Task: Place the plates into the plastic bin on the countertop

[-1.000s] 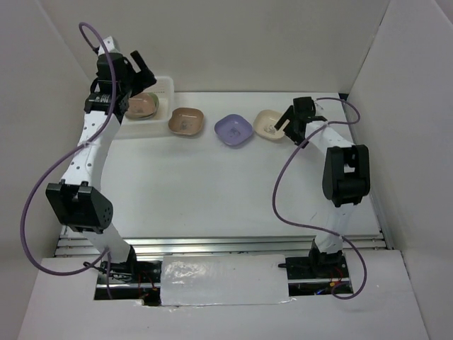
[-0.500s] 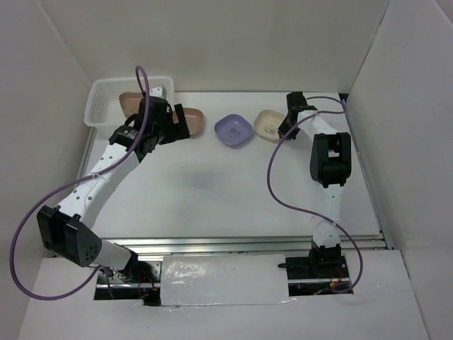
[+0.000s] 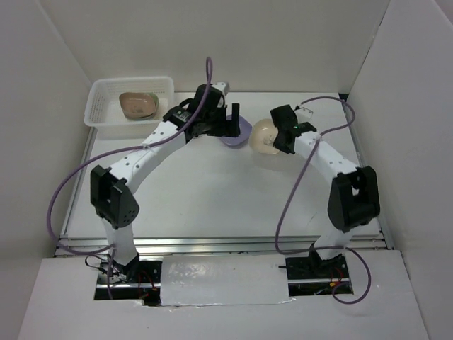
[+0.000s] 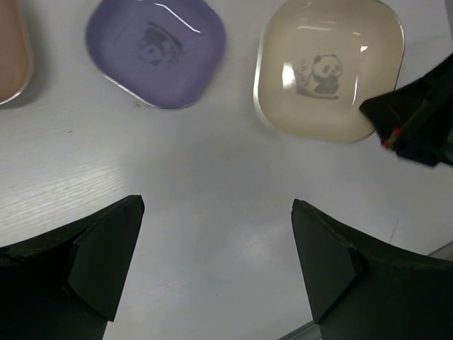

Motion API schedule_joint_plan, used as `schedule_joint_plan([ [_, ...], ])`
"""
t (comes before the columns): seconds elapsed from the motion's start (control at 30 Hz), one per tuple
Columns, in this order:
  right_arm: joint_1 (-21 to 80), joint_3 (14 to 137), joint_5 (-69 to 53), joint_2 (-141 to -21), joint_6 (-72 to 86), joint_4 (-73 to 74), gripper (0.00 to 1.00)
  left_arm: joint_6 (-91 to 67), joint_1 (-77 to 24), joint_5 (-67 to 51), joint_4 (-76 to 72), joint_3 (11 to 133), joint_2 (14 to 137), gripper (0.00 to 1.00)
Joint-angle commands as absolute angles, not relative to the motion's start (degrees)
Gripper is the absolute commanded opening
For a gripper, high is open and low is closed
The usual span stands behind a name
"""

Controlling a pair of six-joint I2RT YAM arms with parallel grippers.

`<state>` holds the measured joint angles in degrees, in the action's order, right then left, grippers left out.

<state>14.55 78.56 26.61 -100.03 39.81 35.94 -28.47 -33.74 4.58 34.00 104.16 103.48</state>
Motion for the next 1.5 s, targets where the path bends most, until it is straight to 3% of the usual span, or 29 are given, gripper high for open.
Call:
schedule_joint_plan([
  [0.0, 20.2, 72.9, 31.5, -88.9, 40.1, 36.5, 0.0, -27.1, -34.5, 0.6, 36.6, 111.7, 108.2, 0.99],
  [0.23, 21.8, 61.9, 10.3, -72.2, 39.5, 25.3, 0.0, -28.2, -35.5, 0.5, 37.4, 113.7, 112.0, 0.94],
  [0.37, 21.4, 60.6, 5.8, -68.2, 40.1, 24.1, 0.0, -28.9, -35.5, 0.4, 36.5, 111.1, 111.1, 0.66],
  [0.53, 21.1, 61.3, 2.6, -68.8, 41.0, 23.9, 0.0, -30.2, -36.3, -1.8, 34.2, 108.5, 109.3, 0.67],
  [0.57, 21.3, 61.4, 2.5, -69.1, 41.0, 23.8, 0.0, -30.1, -36.7, -1.7, 34.2, 108.5, 109.1, 0.61],
  [0.6, 21.1, 61.6, 2.3, -69.4, 41.1, 23.7, 0.0, -30.0, -37.3, -1.3, 34.4, 108.8, 109.1, 0.46],
  [0.63, 21.2, 62.0, 2.1, -69.6, 41.4, 23.9, 0.0, -30.0, -37.5, -0.4, 35.8, 109.4, 109.4, 0.11],
  [0.67, 21.4, 62.0, 2.4, -69.5, 41.6, 24.0, 0.0, -30.0, -37.6, -0.4, 36.6, 111.0, 109.7, 0.0],
  [0.73, 21.4, 61.4, 1.9, -68.8, 41.7, 23.1, 0.08, -29.4, -37.3, 3.9, 39.1, 112.8, 110.6, 0.0],
  [0.77, 21.4, 61.2, 1.8, -68.1, 41.7, 23.0, 0.58, -28.8, -36.8, 5.0, 39.5, 114.1, 110.7, 0.0],
  [0.8, 21.2, 60.7, 2.2, -67.5, 41.7, 23.0, 0.93, -28.5, -34.9, 5.6, 39.6, 114.3, 110.6, 0.0],
  [0.83, 20.6, 59.8, 3.0, -67.0, 41.7, 23.6, 1.0, -28.4, -33.5, 7.6, 39.4, 114.1, 109.6, 0.0],
  [1.07, 17.4, 49.9, 2.8, -57.9, 40.3, 22.3, 1.0, -21.5, -12.7, 21.3, 24.5, 108.1, 106.6, 0.0],
  [1.27, 17.3, 42.8, -1.3, -52.3, 39.4, 20.9, 1.0, -19.6, 1.3, 17.1, 22.8, 122.5, 120.0, 0.0],
  [1.47, 17.3, 40.0, -4.3, -49.0, 37.7, 20.9, 1.0, -21.1, 7.9, 16.5, 23.6, 132.4, 130.0, 0.0],
])
